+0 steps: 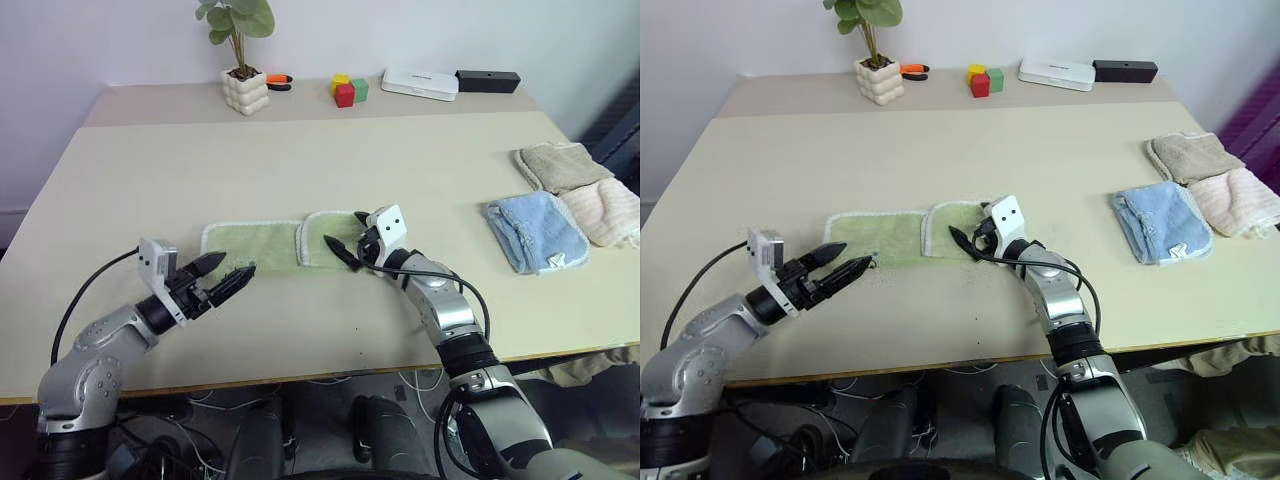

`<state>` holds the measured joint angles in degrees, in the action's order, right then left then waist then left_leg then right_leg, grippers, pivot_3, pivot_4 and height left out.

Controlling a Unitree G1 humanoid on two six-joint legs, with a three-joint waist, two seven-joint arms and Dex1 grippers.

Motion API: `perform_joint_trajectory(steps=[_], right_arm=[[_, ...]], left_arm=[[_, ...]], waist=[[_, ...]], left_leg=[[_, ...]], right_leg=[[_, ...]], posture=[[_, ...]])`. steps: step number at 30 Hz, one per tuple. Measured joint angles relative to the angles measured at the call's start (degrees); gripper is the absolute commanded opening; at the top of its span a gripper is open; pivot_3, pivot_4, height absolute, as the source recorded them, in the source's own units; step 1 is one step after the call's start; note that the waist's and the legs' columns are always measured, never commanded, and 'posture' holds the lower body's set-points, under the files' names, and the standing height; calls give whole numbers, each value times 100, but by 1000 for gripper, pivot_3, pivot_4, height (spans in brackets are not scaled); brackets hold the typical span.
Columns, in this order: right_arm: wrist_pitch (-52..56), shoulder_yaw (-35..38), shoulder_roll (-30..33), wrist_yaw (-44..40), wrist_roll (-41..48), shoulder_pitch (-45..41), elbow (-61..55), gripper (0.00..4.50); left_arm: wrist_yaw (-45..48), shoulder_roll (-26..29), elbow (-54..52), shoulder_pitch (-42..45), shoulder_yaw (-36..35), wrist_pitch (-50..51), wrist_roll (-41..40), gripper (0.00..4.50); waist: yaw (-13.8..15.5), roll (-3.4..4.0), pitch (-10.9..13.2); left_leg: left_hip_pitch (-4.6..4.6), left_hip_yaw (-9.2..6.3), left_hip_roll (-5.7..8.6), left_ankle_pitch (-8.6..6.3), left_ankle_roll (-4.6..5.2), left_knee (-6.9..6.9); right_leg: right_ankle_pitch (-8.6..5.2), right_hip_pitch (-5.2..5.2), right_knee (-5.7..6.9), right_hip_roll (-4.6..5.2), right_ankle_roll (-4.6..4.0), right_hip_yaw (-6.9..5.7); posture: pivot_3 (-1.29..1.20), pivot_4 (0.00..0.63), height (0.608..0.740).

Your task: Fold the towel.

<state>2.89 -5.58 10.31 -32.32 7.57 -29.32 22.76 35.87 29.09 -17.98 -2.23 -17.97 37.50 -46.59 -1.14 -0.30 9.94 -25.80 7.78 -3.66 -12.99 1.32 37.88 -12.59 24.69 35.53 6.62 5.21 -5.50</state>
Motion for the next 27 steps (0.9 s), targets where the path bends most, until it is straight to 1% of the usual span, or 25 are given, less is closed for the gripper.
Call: perform_joint_trajectory(steps=[3,7,11,14,15,17,20,23,27], right_arm=[[148,13,15,-189,86,30,-158,4477],[492,79,117,-529,415,17,-593,4477],[863,350,389,-897,862,-199,-1084,4477],[1027,361,665,-1220,972,-254,-1364,4477],[1098,362,742,-1315,1002,-253,-1400,4477],[1194,367,794,-1371,1043,-251,-1403,4477],[1233,365,767,-1322,1069,-251,-1403,4477],[1252,366,733,-1251,1070,-246,-1403,4477],[1268,362,695,-1188,1070,-210,-1404,4477]], left_arm=[[-530,-148,-250,-202,-353,516,-681,4500],[-1297,-376,-583,-447,-604,978,-1491,4500],[-2090,-600,-915,-720,-703,1132,-2400,4500],[-2794,-782,-1190,-956,-764,1092,-3253,4500],[-2976,-870,-1240,-1075,-757,1051,-3393,4500],[-3275,-1055,-1201,-1155,-745,918,-3400,4500],[-3767,-1267,-984,-1043,-741,647,-3275,4500],[-3999,-1331,-903,-1020,-699,539,-3255,4500],[-4281,-1404,-726,-755,-602,451,-3329,4500]], waist=[[0,0,0],[11,2,2],[32,1,3],[28,1,3],[26,1,3],[37,1,3],[47,1,3],[45,2,2],[59,8,-2]], left_leg=[[-1,-1,-1,0,0,0],[-1,-2,1,-1,1,0],[-1,-7,2,-8,-8,1],[0,-6,2,-13,-9,0],[0,-5,3,-13,-8,-1],[0,-6,4,-12,-9,0],[0,-6,5,-12,-11,1],[-1,-4,6,-15,-7,0],[4,-5,7,-15,-8,1]], right_leg=[[-1,0,-1,2,-2,0],[-1,-1,-1,5,-3,1],[-3,-1,-3,7,-6,0],[-4,-3,-9,9,-8,0],[-4,-4,-11,10,-8,1],[-5,-4,-10,7,-10,0],[-4,-5,-12,7,-14,0],[-4,-6,-21,8,-13,0],[-3,-12,-20,8,-15,-1]], posture=[[0,150,740],[0,150,740],[0,150,740],[0,150,740],[0,150,740],[0,150,740],[0,150,740],[0,150,740],[0,150,740]])
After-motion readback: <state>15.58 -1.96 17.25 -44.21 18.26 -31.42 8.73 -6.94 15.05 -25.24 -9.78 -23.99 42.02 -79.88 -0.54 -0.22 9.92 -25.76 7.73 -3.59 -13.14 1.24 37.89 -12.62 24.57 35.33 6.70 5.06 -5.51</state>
